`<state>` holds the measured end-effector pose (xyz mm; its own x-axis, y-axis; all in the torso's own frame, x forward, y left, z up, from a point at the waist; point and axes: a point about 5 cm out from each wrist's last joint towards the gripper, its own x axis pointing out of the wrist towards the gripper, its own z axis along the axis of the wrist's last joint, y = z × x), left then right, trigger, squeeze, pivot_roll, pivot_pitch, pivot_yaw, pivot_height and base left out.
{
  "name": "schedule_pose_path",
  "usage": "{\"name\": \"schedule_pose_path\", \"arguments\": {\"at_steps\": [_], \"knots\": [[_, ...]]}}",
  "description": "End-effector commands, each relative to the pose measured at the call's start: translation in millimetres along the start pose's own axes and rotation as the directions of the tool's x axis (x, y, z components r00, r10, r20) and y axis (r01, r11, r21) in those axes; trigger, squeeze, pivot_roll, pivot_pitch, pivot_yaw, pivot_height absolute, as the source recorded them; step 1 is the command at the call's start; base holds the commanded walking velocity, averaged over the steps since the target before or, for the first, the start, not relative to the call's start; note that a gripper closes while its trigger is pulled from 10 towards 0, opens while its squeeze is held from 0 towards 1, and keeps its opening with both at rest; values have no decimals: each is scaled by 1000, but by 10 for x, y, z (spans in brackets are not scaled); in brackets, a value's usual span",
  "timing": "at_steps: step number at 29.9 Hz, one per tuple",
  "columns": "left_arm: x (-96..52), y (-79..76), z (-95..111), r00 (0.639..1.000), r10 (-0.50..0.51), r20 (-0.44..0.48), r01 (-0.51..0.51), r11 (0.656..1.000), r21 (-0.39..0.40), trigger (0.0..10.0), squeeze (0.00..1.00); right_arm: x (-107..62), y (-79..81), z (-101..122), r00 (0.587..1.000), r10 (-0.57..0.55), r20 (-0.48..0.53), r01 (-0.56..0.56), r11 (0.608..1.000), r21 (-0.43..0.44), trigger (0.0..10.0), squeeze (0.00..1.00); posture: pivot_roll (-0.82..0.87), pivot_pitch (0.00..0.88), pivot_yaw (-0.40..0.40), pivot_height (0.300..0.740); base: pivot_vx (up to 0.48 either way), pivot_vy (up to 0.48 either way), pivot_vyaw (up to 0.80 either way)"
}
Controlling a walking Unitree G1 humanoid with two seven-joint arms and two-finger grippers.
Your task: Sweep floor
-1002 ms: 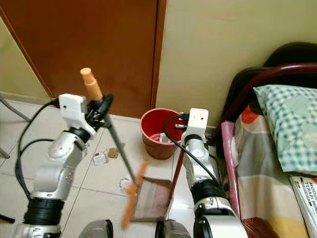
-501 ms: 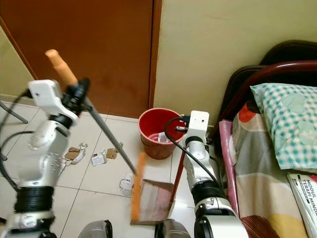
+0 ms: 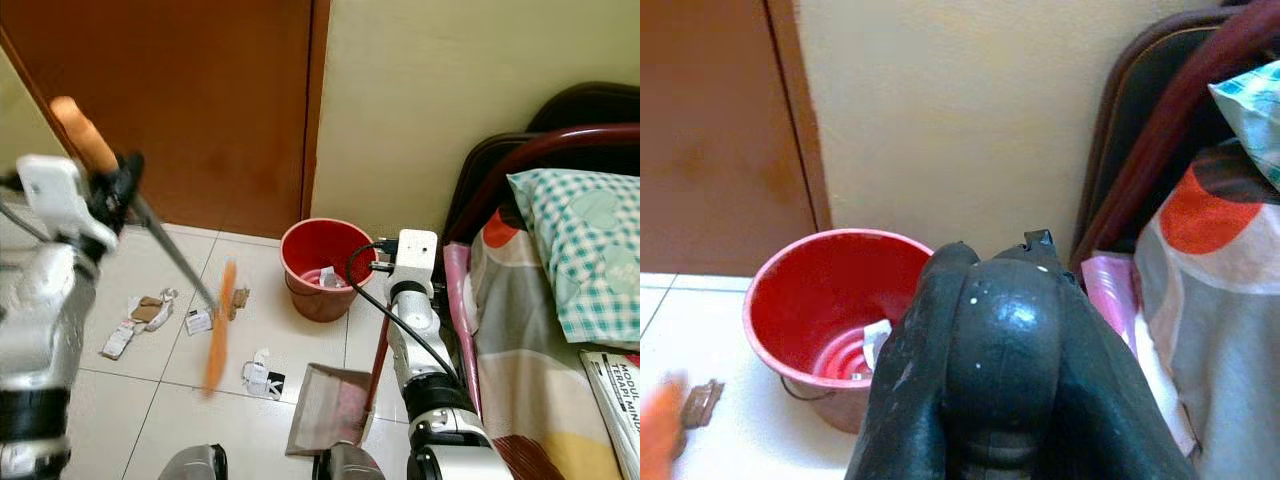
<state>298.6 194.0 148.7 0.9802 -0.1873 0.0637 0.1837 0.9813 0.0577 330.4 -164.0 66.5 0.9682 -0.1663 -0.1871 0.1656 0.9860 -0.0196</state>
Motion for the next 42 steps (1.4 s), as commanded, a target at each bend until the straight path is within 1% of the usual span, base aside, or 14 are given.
{"name": "schedule_pose_path", "arguments": {"at_steps": [1,8,10,14,15,17,22,25,27,28,31,35,37,42], "knots": [[1,-98,-61,999,-51,-19,51,999,9,10000,0,12,35,58,1000,3,20,-4,1000,14,10000,0,40,102,-58,740,0,0,0],[13,-428,-186,979,-199,-53,196,979,-62,10000,0,22,70,78,1000,10,24,-11,1000,30,10000,0,38,98,-63,740,0,0,0],[46,-606,-145,964,-263,-27,258,959,-121,10000,0,22,79,75,1000,11,23,-12,999,38,10000,0,35,97,-58,740,0,0,0],[71,-649,-98,966,-260,0,255,947,-193,10000,0,21,83,72,1000,11,23,-12,999,38,10000,0,35,97,-58,740,0,0,0],[128,-681,1,975,-216,52,221,916,-336,10000,0,19,89,67,1000,12,22,-13,999,39,10000,0,31,97,-56,740,0,0,0],[163,-692,57,980,-186,77,201,885,-420,10000,0,17,91,62,1000,13,21,-14,999,40,10000,0,31,97,-56,740,0,0,0],[189,-589,73,987,-135,83,158,876,-456,10000,0,17,94,56,1000,15,17,-16,999,44,10000,0,29,97,-55,740,0,0,0],[178,-479,57,992,-103,71,123,915,-385,10000,0,16,88,54,1000,15,16,-16,999,47,10000,0,29,97,-55,740,0,0,0],[149,-307,54,997,-48,58,63,951,-302,10000,0,13,71,55,1000,20,17,-20,999,42,10000,0,38,97,-55,740,0,0,0],[149,-307,54,997,-48,58,63,951,-302,10000,0,13,71,55,1000,20,17,-20,999,42,10000,0,38,97,-55,740,0,0,0],[66,-62,50,998,29,48,-22,988,-155,10000,0,-10,26,73,999,35,37,-36,999,2,10000,0,40,98,-56,740,0,0,0],[-61,99,8,996,81,24,-80,995,-57,10000,0,-52,-48,70,997,52,58,-50,998,-37,10000,0,42,98,-59,740,0,0,0],[-61,99,8,996,81,24,-80,995,-57,10000,0,-52,-48,70,997,52,58,-50,998,-37,10000,0,42,98,-59,740,0,0,0],[-245,137,-116,995,97,-30,-97,995,-13,10000,0,-134,-174,-18,997,57,55,-53,995,-79,10000,0,44,102,-67,740,0,0,0]]}}
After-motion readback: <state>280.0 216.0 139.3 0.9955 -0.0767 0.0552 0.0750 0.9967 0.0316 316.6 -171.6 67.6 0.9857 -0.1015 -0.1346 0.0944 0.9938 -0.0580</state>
